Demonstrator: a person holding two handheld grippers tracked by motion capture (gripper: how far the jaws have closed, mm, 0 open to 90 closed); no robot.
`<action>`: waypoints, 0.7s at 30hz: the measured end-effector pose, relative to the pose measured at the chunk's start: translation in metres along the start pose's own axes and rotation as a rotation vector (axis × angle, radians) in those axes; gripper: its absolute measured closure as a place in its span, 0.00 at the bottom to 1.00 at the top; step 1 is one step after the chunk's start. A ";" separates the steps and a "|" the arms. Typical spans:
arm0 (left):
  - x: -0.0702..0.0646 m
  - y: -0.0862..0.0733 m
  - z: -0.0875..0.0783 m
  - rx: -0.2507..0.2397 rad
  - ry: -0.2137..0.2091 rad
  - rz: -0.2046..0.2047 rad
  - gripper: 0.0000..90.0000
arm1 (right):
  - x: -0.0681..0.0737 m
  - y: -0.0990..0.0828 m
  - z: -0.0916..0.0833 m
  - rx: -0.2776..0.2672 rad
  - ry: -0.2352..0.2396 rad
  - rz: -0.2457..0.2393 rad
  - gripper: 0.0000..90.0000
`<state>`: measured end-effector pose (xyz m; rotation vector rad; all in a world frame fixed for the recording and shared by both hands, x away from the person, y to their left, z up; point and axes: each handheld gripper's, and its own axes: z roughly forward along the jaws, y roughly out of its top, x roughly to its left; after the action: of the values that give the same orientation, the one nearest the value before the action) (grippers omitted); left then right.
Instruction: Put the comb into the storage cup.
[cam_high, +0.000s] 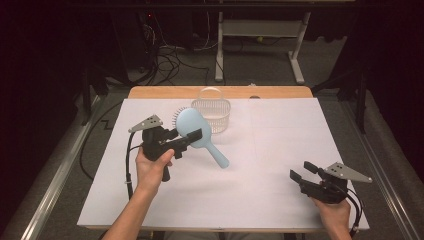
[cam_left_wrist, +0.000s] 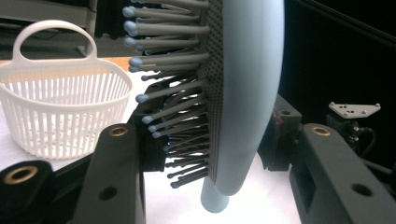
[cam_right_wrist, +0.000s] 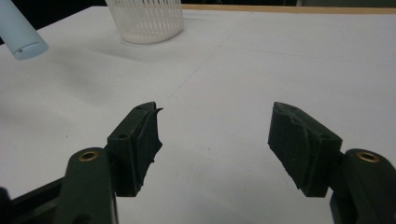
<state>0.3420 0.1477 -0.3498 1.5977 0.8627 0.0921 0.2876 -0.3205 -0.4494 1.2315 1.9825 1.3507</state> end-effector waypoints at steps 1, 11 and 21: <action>0.001 0.001 0.000 -0.002 0.000 -0.003 0.59 | 0.000 0.000 0.000 -0.003 0.000 0.001 0.38; 0.011 0.008 0.002 -0.007 0.035 -0.020 0.59 | 0.000 0.000 -0.001 -0.006 0.000 0.008 0.37; 0.014 0.020 0.010 0.001 0.057 -0.007 0.59 | -0.001 0.000 0.000 -0.003 -0.010 0.010 0.37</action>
<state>0.3664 0.1485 -0.3404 1.5995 0.9122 0.1327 0.2879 -0.3210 -0.4500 1.2465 1.9692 1.3489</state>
